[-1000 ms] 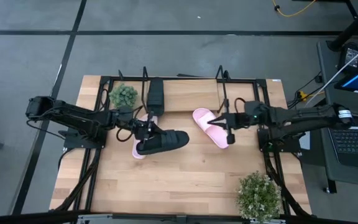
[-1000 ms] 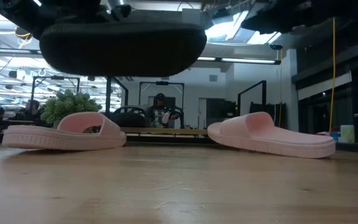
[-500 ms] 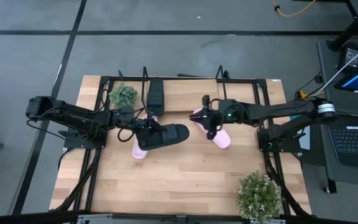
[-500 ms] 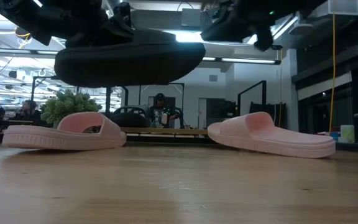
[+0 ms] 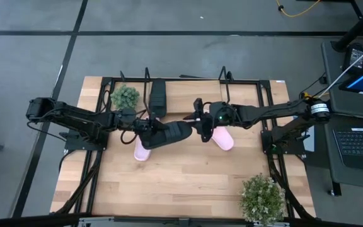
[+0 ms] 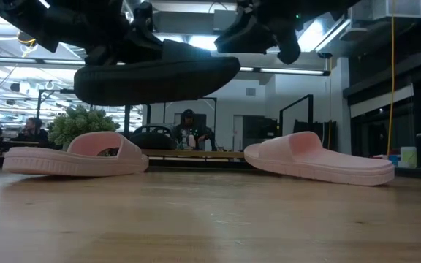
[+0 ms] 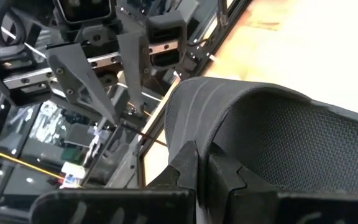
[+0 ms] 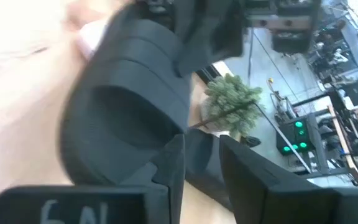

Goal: Pick and place slides into the shelf
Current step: Put the black slide on the shelf

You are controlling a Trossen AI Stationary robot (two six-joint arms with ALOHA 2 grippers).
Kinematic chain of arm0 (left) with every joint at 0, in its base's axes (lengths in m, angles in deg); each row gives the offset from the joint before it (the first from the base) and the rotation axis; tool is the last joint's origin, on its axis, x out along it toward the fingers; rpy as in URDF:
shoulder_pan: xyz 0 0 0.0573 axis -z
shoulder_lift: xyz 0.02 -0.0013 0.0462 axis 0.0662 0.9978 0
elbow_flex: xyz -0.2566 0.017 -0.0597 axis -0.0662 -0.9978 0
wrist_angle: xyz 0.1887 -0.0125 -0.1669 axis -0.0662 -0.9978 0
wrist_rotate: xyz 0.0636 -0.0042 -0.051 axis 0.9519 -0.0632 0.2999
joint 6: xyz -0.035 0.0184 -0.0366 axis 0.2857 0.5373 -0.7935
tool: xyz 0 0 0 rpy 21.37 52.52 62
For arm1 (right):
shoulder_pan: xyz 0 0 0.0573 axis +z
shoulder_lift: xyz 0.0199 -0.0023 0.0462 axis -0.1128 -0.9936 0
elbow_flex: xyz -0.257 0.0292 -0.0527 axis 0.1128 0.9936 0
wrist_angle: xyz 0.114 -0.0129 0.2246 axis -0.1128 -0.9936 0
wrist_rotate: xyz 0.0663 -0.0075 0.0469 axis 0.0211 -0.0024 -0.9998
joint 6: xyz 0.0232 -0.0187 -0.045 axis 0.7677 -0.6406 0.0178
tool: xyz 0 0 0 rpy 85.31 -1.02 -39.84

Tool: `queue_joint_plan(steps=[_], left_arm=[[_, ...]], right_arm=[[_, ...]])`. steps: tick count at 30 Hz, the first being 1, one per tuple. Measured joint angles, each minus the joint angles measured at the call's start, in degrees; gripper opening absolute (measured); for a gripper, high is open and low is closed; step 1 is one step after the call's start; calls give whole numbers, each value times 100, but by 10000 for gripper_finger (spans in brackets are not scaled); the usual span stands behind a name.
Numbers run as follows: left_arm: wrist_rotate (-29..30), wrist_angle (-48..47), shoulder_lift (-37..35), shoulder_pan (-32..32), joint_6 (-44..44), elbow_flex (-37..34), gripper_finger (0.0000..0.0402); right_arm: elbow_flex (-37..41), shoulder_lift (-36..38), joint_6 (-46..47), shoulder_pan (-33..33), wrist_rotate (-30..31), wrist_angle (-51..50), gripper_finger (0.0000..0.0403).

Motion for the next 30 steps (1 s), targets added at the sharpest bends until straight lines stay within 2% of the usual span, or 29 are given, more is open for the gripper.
queue_joint_plan(steps=[11, 15, 30], left_arm=[[-107, -228, 0, 11, 132, 214, 2], [-187, -281, 0, 60, 127, 295, 2], [-272, -348, 9, 52, -40, 302, 2]], right_arm=[[-2, -38, -313, 417, 6, -74, 106], [-2, -104, -332, 448, 243, -10, 106], [-2, -590, -609, 450, 150, 596, 106]])
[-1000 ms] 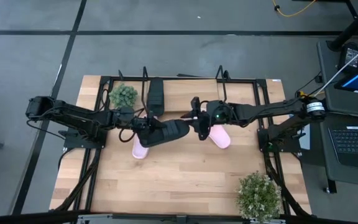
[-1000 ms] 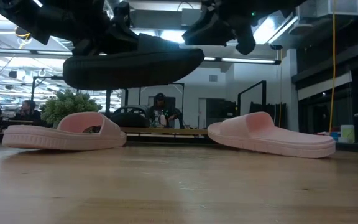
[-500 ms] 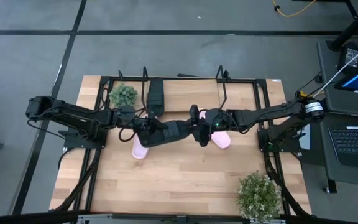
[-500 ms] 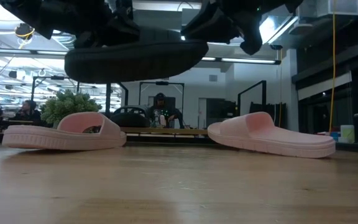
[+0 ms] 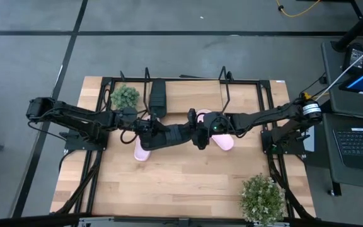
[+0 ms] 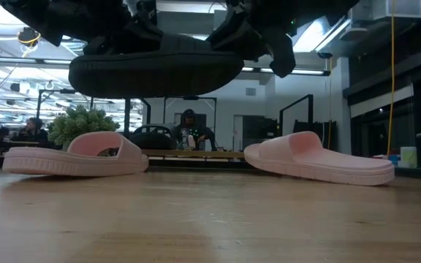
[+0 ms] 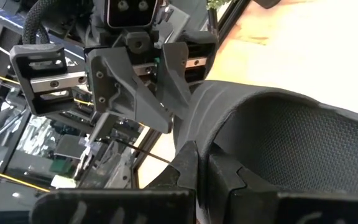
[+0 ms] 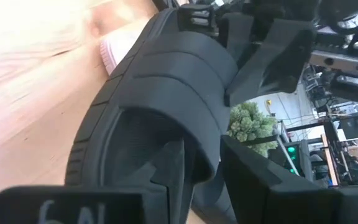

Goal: Pick and place slides into the shelf
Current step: Put the black slide on the shelf

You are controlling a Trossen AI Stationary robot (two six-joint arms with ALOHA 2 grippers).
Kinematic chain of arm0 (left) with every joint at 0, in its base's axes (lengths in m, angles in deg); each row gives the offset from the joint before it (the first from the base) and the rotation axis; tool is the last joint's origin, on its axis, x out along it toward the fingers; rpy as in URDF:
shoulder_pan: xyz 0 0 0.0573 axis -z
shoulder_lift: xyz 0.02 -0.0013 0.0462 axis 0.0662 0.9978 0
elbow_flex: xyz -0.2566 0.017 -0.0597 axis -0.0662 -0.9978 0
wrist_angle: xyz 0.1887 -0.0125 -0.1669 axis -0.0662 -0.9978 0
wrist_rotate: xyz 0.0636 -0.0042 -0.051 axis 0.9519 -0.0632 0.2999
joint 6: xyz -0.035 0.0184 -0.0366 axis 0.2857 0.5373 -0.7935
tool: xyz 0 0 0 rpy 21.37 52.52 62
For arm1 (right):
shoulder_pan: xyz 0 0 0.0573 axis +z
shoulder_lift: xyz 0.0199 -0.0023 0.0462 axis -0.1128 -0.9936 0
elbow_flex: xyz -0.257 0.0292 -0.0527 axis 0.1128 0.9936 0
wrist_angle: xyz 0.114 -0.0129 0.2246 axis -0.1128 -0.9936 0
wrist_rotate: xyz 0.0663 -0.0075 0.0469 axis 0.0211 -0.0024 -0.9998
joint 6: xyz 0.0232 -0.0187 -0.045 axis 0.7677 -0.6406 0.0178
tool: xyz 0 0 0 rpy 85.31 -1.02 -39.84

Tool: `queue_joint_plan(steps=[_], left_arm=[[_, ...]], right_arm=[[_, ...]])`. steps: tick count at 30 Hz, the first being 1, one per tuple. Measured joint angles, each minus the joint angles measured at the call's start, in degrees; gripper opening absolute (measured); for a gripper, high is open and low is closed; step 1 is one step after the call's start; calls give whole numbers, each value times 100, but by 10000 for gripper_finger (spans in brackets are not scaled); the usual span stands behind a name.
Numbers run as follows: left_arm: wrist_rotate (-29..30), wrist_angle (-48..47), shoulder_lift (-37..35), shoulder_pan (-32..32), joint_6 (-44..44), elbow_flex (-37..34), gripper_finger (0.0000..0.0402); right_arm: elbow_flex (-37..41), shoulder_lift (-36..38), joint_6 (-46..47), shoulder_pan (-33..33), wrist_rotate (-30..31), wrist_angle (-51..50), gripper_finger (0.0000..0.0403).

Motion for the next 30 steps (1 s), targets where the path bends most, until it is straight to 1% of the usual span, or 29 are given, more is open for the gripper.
queue_joint_plan(steps=[6, 10, 14, 22, 27, 30], left_arm=[[33, 15, -2, 0, 1, 0, 2], [25, 23, -2, 2, 4, 0, 2], [26, 36, -2, 2, 6, 0, 2], [-20, 57, -2, 7, 5, 0, 6], [-99, 59, -4, 4, -265, 0, 9], [-89, 57, -4, 0, -397, 0, 10]], right_arm=[[-22, -39, -1, 4, -39, 128, 106], [-26, -39, 1, 4, -294, 135, 104], [-26, -39, 6, 31, -343, 132, 83], [-26, -39, 21, 166, -334, 143, 12], [-28, -39, 100, 178, -318, 158, 7], [-28, -39, 263, 186, -167, 154, 6]])
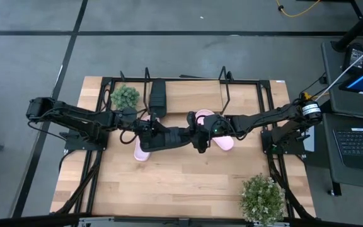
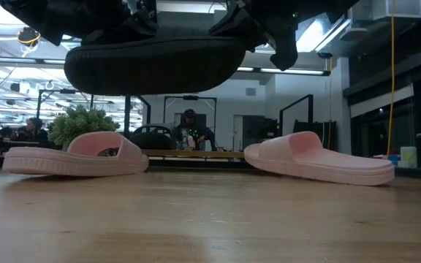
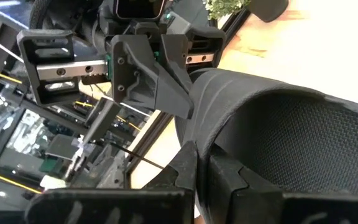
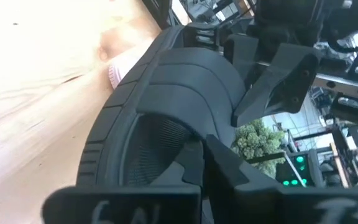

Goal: Pick and place slides into the shelf
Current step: Put the black slide on the shelf

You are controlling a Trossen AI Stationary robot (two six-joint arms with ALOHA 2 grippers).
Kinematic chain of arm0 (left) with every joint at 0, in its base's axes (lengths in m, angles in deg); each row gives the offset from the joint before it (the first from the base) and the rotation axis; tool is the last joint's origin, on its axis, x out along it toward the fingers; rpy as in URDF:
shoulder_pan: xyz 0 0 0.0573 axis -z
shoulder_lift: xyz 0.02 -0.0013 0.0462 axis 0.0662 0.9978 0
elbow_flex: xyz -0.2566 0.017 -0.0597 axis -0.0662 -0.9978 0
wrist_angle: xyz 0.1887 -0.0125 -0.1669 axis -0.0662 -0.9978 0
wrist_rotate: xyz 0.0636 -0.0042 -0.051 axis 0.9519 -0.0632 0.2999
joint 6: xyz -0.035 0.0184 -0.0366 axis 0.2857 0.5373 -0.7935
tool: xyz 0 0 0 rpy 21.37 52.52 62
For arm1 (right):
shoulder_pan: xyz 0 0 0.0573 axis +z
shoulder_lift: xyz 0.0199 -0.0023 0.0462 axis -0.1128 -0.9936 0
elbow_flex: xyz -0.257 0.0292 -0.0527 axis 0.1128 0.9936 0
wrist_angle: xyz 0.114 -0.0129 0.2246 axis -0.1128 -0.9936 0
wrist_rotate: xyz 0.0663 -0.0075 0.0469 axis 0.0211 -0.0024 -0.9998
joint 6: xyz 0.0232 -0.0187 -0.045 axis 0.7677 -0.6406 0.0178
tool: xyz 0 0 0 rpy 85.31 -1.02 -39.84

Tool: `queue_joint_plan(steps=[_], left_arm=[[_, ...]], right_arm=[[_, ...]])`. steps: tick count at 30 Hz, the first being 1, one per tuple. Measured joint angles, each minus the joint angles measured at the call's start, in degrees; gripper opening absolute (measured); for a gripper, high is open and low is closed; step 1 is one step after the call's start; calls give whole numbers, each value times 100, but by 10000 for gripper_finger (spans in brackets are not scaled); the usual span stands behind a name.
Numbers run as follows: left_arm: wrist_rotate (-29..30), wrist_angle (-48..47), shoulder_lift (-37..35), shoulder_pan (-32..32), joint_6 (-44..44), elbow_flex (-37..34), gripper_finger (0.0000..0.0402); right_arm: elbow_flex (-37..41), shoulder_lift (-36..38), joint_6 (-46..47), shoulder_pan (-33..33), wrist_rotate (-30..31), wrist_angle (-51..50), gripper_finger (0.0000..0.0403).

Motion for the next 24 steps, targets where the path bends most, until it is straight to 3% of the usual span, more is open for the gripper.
queue_joint_plan(steps=[17, 24], left_arm=[[1236, 129, 2, 396, -38, -2, 16], [1440, 161, 2, 389, 13, -2, 82]], right_arm=[[-7, 17, 356, -8, 125, -25, 2], [-9, 17, 425, -2, 380, -11, 2]])
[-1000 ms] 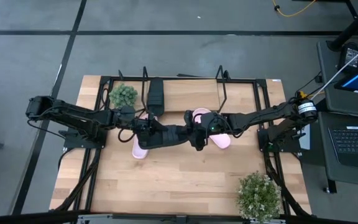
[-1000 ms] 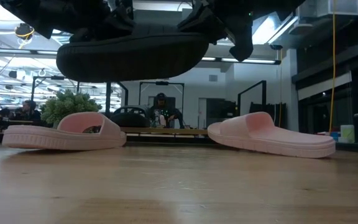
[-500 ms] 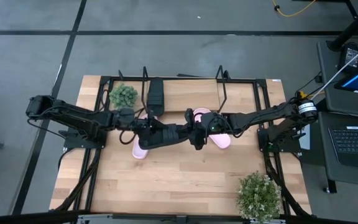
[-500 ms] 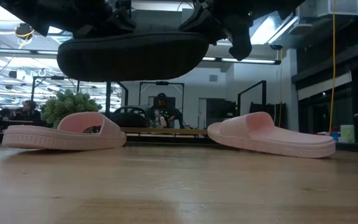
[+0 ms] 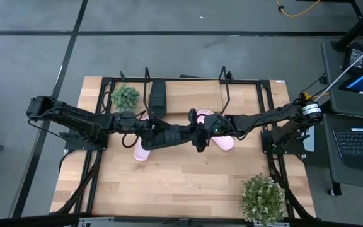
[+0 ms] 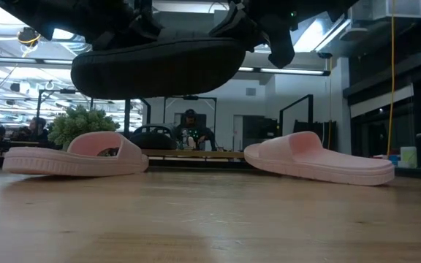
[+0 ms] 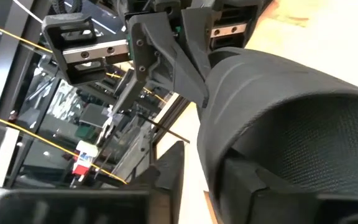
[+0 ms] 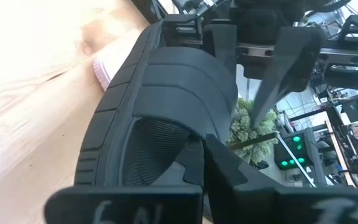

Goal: Pick and place slides into the shelf
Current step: Put the black slide on the shelf

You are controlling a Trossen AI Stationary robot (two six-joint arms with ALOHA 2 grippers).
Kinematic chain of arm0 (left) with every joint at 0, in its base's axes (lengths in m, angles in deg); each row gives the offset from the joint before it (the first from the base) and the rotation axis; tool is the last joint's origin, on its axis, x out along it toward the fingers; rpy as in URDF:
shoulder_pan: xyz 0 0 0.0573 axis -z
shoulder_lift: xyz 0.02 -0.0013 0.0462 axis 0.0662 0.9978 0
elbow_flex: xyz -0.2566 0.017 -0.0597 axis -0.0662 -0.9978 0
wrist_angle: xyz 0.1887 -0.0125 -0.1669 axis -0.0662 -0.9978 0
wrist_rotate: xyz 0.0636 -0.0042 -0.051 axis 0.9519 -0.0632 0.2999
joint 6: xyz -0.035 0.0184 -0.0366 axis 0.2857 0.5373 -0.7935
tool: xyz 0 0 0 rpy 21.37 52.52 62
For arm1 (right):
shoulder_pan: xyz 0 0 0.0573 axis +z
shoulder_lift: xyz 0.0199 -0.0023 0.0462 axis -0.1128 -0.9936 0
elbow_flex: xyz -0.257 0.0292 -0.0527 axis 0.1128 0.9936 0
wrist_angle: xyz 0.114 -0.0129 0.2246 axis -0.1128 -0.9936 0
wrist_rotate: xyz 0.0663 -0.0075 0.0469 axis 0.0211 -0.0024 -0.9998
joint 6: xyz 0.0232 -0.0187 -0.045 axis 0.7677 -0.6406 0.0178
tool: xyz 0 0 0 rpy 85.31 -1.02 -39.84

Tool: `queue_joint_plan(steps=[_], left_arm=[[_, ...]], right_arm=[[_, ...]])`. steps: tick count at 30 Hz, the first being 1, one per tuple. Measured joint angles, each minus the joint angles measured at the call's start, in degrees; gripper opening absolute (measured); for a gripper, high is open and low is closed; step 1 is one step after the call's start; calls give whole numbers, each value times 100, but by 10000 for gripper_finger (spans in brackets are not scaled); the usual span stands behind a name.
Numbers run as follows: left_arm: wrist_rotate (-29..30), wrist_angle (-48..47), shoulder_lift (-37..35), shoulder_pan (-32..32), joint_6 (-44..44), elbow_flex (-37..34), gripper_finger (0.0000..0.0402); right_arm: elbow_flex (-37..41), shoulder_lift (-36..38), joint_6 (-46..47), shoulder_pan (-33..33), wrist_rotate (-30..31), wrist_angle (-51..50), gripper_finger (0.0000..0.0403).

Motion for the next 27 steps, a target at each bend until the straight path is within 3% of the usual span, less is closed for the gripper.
queue_joint_plan(steps=[7, 11, 16, 27], left_arm=[[41, 20, 0, 75, -3, 0, 135], [102, 23, 0, 217, -8, 0, 136], [581, -28, -106, 436, -46, 0, 129], [676, -759, -896, 706, -525, 8, 124]], right_arm=[[0, 0, 8, 3, 0, -31, 2], [-2, 0, 9, 9, -11, -63, 2], [-11, 0, 6, 4, 6, -57, 2], [-1, -3, 23, -4, 60, -97, 1]])
